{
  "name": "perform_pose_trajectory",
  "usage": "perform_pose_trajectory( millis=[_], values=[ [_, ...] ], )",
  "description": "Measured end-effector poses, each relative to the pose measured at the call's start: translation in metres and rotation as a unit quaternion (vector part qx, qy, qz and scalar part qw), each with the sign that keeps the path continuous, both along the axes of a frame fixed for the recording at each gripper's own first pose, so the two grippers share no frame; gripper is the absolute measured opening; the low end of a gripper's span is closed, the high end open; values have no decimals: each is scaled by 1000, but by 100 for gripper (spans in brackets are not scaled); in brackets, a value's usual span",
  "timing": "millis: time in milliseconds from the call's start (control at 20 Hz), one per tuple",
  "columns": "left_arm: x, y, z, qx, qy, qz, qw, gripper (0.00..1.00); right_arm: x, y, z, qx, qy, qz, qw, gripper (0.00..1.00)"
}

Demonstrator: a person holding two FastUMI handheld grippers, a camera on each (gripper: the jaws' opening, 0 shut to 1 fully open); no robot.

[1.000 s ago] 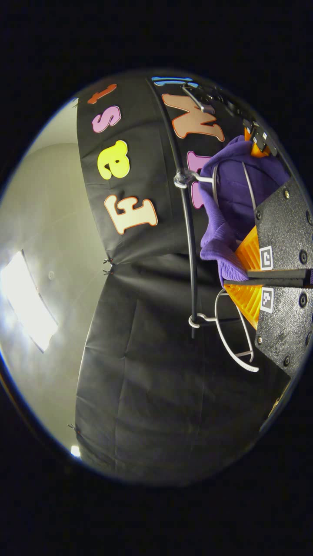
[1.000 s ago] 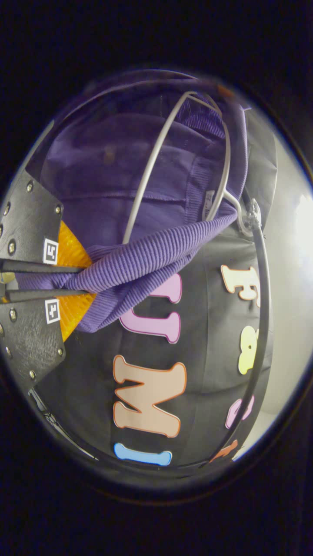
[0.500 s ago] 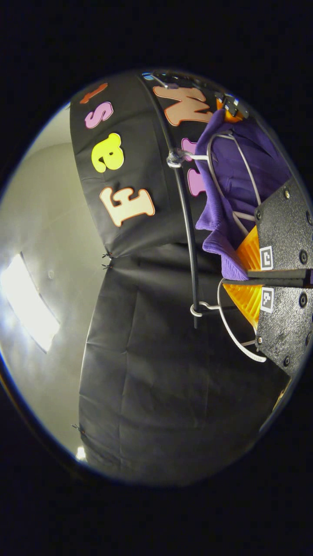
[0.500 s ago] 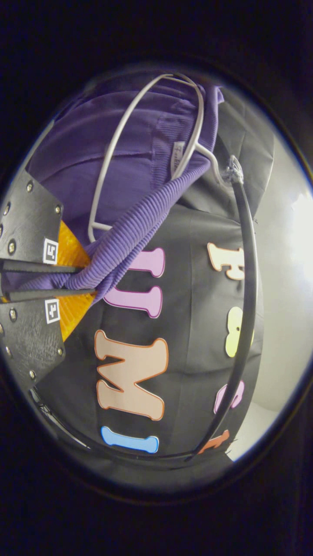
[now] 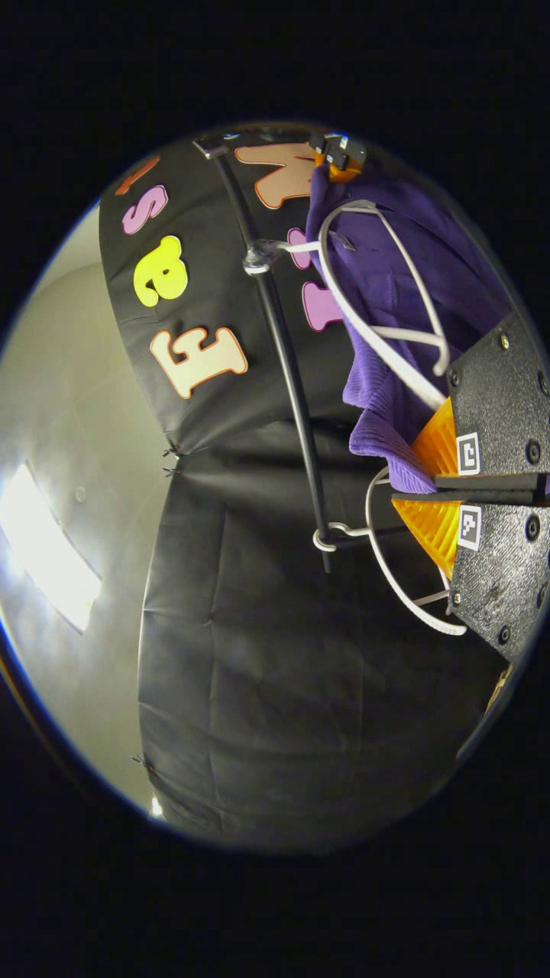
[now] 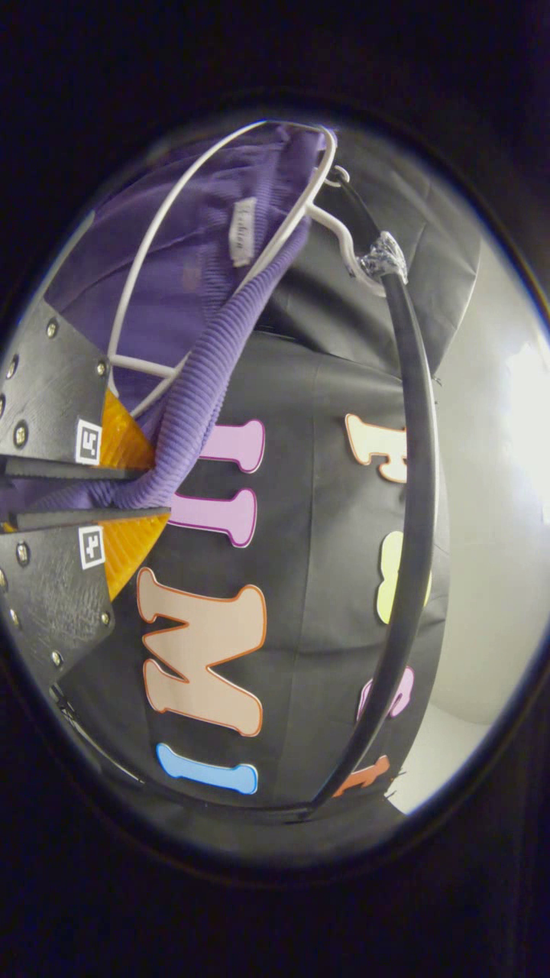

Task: Grasp the clothes on the hanger with both hands and then place them into the laundry hamper below.

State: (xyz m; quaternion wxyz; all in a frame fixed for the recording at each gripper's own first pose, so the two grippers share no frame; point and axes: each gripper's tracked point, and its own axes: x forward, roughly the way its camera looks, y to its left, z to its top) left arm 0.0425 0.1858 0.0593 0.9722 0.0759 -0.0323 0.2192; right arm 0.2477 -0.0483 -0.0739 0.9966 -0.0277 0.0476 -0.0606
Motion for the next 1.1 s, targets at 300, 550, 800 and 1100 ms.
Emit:
perform_pose_trajectory(
  millis=[300,550,800,1100],
  values=[
    [-8,-2,-32,8,26,-1,1000,0,13,10,-18,9,16,12,1000,15],
    [-9,-11,-50,17,48,-8,999,0,19,8,-35,19,34,10,999,15],
    [-5,-23,-66,10,65,-22,998,0,22,1,-55,30,53,2,998,10],
    [0,-36,-81,5,79,-36,996,0,17,-10,-80,31,78,-12,996,15]
  ],
)
